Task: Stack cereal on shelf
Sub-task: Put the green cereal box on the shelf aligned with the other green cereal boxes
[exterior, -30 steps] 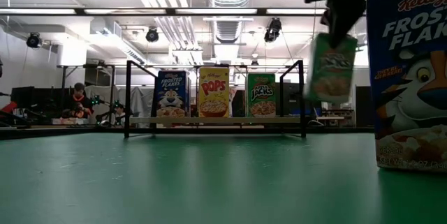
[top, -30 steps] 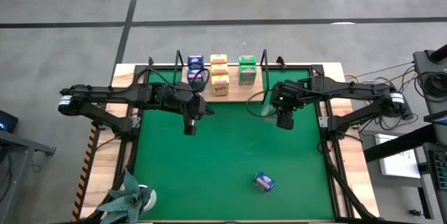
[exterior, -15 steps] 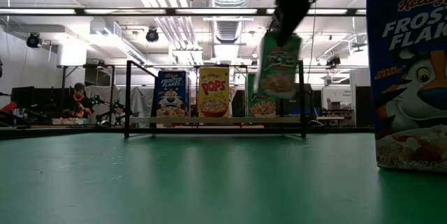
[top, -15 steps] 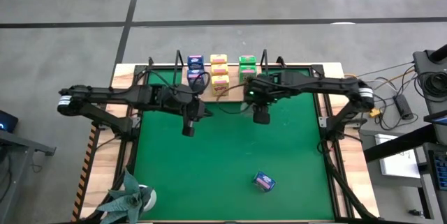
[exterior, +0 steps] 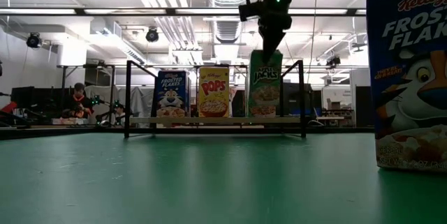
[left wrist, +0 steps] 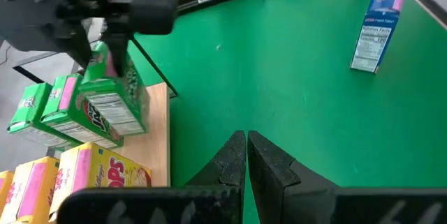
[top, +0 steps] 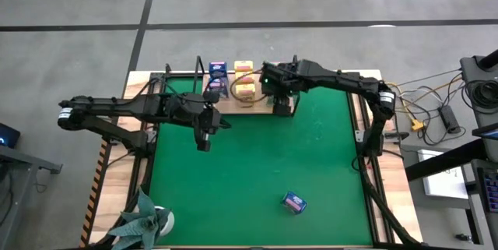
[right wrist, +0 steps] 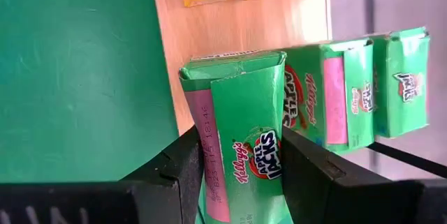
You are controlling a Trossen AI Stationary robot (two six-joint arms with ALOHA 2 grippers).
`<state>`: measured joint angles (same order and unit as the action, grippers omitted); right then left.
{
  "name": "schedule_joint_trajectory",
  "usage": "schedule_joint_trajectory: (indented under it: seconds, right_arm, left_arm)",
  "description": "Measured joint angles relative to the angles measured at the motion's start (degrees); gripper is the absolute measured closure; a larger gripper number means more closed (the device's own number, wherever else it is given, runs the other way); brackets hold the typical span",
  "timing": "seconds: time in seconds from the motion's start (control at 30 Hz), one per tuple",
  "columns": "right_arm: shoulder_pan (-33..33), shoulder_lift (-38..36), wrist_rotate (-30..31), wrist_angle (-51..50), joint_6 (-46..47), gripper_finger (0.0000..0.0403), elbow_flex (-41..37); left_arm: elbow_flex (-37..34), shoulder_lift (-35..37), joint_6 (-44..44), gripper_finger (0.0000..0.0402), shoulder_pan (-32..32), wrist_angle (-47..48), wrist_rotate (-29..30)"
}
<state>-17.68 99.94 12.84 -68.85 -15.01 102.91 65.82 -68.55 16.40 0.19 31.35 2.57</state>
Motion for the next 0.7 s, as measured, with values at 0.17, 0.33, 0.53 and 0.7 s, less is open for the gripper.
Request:
schedule_joint_trajectory:
  seconds: [0.17, 0.33, 0.53, 0.7]
  right_arm:
    - [-4.84, 0.02, -7.59, 0.63, -0.67, 0.0255, -0.37]
    - [-6.99, 0.09, -11.3, 2.12, -1.3, 0.0255, -0.97]
    - [-7.11, 0.39, -11.8, 2.97, -2.68, 0.0255, -1.18]
    - [-7.11, 0.41, -11.8, 3.35, -2.97, 0.0255, -1.49]
  left_arm:
    - [-0.2, 1.24, -0.87, 0.0402, 0.0, -0.09, 0.0]
    - [-0.24, 1.27, -0.9, 0.0402, 0.0, -0.13, 0.0]
    - [-0.31, 1.2, -0.9, 0.0402, 0.0, -0.28, 0.0]
    - [-0.31, 1.25, -0.9, 0.0402, 0.0, -0.24, 0.0]
